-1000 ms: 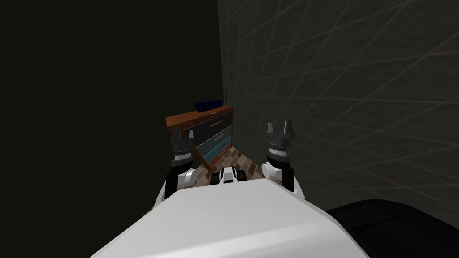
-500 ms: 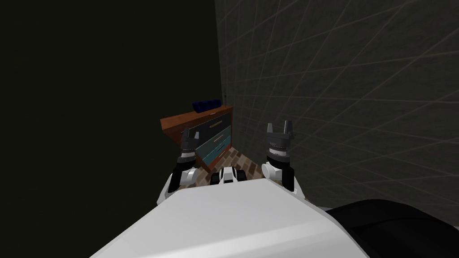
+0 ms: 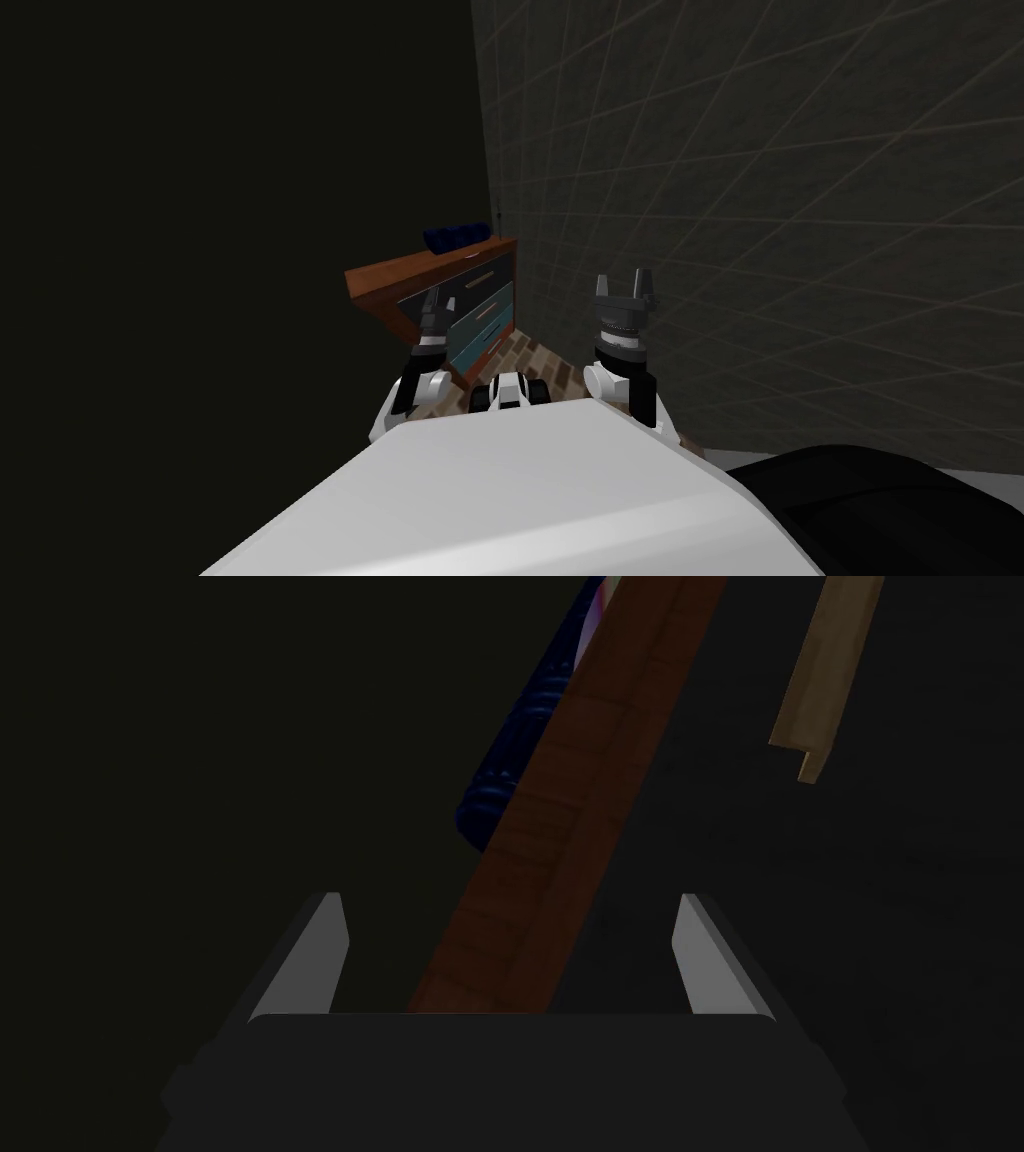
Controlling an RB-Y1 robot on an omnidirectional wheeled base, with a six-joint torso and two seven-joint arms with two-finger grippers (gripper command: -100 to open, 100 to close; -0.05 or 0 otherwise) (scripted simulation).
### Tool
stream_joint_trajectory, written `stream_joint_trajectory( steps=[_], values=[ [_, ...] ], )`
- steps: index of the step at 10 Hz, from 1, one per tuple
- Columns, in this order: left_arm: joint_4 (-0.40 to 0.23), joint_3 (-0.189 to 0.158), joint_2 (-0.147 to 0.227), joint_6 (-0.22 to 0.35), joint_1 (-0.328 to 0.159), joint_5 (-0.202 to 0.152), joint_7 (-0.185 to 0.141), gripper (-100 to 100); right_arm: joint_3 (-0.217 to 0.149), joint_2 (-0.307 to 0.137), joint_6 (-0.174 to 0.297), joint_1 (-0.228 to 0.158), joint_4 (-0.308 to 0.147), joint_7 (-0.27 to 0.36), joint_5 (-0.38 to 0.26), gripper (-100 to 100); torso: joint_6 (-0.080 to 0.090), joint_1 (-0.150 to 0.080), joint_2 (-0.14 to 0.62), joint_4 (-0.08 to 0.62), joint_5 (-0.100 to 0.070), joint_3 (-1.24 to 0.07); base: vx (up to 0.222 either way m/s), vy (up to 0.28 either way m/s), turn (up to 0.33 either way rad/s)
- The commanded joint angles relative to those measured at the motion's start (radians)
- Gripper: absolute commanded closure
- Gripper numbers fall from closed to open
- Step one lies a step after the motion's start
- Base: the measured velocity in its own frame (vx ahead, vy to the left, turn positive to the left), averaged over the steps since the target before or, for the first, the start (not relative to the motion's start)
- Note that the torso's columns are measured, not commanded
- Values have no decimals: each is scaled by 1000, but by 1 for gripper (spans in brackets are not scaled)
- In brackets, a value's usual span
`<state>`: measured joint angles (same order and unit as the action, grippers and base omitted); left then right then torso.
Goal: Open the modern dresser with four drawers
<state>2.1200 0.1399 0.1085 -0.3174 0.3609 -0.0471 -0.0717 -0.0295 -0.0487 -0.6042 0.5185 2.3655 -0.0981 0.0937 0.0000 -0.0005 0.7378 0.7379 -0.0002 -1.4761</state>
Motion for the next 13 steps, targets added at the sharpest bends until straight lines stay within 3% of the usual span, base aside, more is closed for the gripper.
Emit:
stream_joint_trajectory(
  steps=[1, 10, 11, 13],
  values=[
    [-38, 13, 3, 48, -30, 2, -9, -100, 0, 0, 0, 0, 0, 0, 0, 0, 0, 1, 0, 0, 0, 0, 34, 51, -99],
    [-163, 66, 39, 197, -116, 14, -33, -100, 0, 0, 0, 0, 0, 0, 0, 0, 0, 1, 0, 0, 0, 0, 29, 49, -89],
    [-148, 66, 33, 190, -104, 15, -29, -100, 0, 0, 0, 0, 0, 0, 0, 0, 0, 1, 0, 0, 0, 0, 7, 15, -20],
    [-105, 64, 36, 234, -103, 13, -32, -100, 0, 0, 0, 0, 0, 0, 0, 0, 0, -1, -2, 0, 0, -1, 85, -8, 1]
  ],
)
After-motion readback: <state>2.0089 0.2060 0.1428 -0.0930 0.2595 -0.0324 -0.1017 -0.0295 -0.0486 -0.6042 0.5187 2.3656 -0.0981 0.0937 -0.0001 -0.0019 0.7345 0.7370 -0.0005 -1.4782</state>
